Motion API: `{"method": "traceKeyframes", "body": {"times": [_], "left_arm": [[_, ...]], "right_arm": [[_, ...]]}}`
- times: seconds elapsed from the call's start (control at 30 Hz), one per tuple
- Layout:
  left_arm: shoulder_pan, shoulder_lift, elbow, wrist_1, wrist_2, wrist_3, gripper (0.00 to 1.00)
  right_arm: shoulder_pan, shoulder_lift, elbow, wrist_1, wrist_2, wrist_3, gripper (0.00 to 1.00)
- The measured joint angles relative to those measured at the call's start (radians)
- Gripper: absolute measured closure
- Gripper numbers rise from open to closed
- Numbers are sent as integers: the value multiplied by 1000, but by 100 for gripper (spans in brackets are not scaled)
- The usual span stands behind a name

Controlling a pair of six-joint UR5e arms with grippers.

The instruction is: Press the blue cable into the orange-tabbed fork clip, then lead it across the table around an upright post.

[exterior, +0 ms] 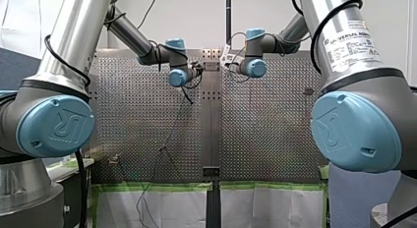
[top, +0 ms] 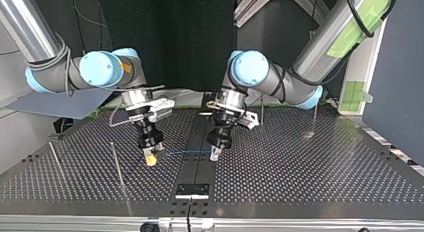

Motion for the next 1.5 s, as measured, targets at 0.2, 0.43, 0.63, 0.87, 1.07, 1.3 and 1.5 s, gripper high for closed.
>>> {"method": "traceKeyframes", "body": {"times": [0.2, 0.43, 0.63, 0.87, 1.07, 1.3, 1.5], "left_arm": [[3, -2, 27, -3, 12, -25, 100], [7, -12, 45, -7, 31, -48, 100], [4, -48, 75, -22, 45, -55, 100], [4, -54, 119, -45, 69, -78, 100], [1, -54, 150, -56, 88, -94, 100], [-6, -54, 163, -58, 95, -100, 100], [-8, -55, 167, -57, 105, -111, 100]], "right_arm": [[-14, -1, -2, 0, 1, 8, 100], [-24, -3, -8, 0, 0, 10, 100], [-32, -4, -8, 0, 0, 13, 100], [-44, -15, -11, 2, 0, 20, 100], [-55, -31, -13, 2, -1, 31, 100], [-67, -46, -16, 2, -2, 41, 100], [-77, -51, -16, 3, -2, 44, 100]]}}
